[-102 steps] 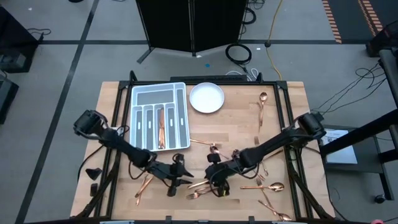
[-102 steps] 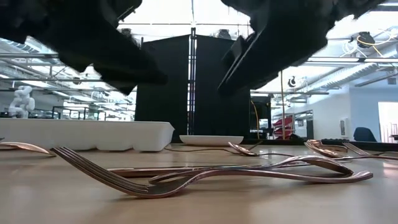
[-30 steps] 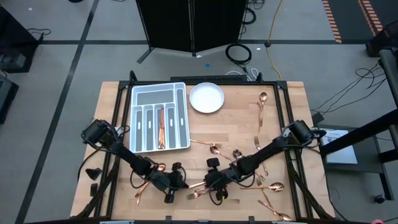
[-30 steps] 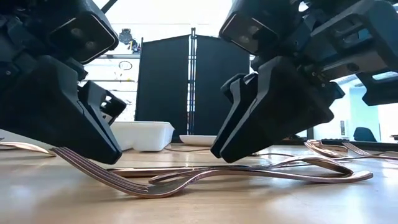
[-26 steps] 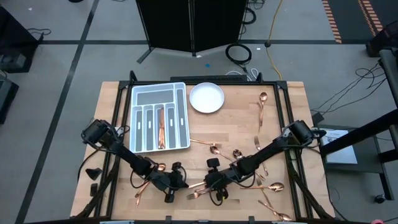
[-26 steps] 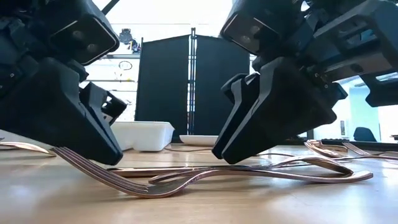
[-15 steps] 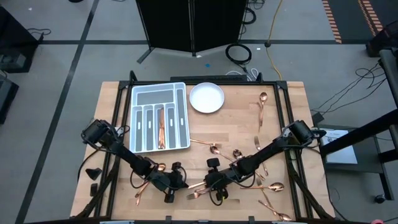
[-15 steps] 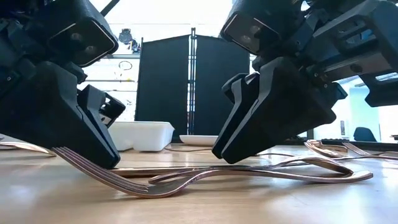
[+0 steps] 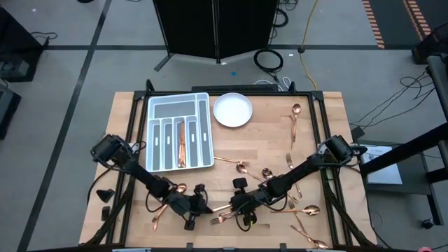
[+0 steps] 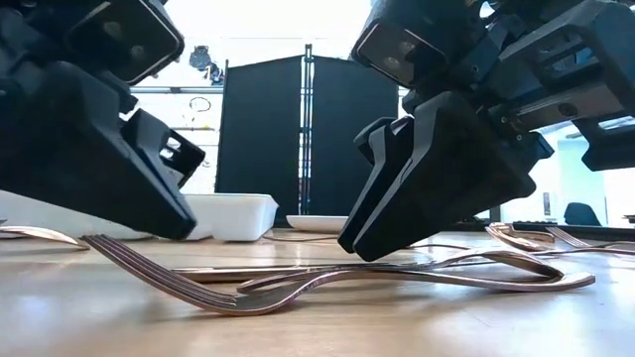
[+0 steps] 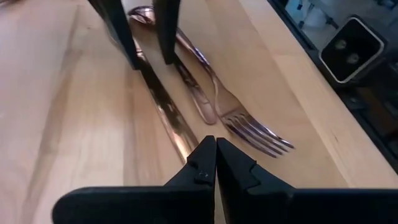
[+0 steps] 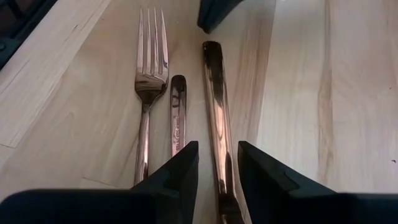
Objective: Sort silverware
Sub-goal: Put the knife on the silverware tray
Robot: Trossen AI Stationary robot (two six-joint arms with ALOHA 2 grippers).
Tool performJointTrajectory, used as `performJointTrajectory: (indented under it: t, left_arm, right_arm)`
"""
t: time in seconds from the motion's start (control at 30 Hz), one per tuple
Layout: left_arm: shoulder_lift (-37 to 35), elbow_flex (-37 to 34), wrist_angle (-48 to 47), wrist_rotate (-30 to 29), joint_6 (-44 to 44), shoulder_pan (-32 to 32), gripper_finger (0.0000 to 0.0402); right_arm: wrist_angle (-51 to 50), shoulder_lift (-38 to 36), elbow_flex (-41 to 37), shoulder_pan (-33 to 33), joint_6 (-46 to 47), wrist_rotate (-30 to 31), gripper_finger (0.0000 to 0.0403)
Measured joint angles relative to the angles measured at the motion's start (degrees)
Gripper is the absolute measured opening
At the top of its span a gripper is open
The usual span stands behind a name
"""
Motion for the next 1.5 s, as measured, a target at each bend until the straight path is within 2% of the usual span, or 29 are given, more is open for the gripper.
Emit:
performJointTrajectory:
  t: [0.7,1.07,1.2,1.4,1.5]
  left_arm:
    - [3.9,0.2,1.7,0.7,-2.9,0.0,0.0008]
    - [4.0,0.1,0.9,1.4,-3.0,0.0,0.0008]
    - [4.0,0.1,0.9,1.4,-3.0,0.0,0.0008]
    - [3.7,0.0,1.1,1.3,-3.0,0.2,0.0008]
    - [3.5,-0.1,2.0,1.0,-1.8,0.2,0.0009]
  right_arm:
    - [-0.4,0.0,0.0,0.0,0.0,0.0,0.0102]
    - [0.7,4.8,0.3,-0.1,3.1,0.5,0.0100]
    - [0.4,5.0,0.2,-0.1,3.2,0.4,0.0079]
    - [0.2,5.0,0.2,-0.2,2.8,0.2,0.0014]
    - [0.6,5.1,0.2,-0.3,2.6,0.2,0.0015]
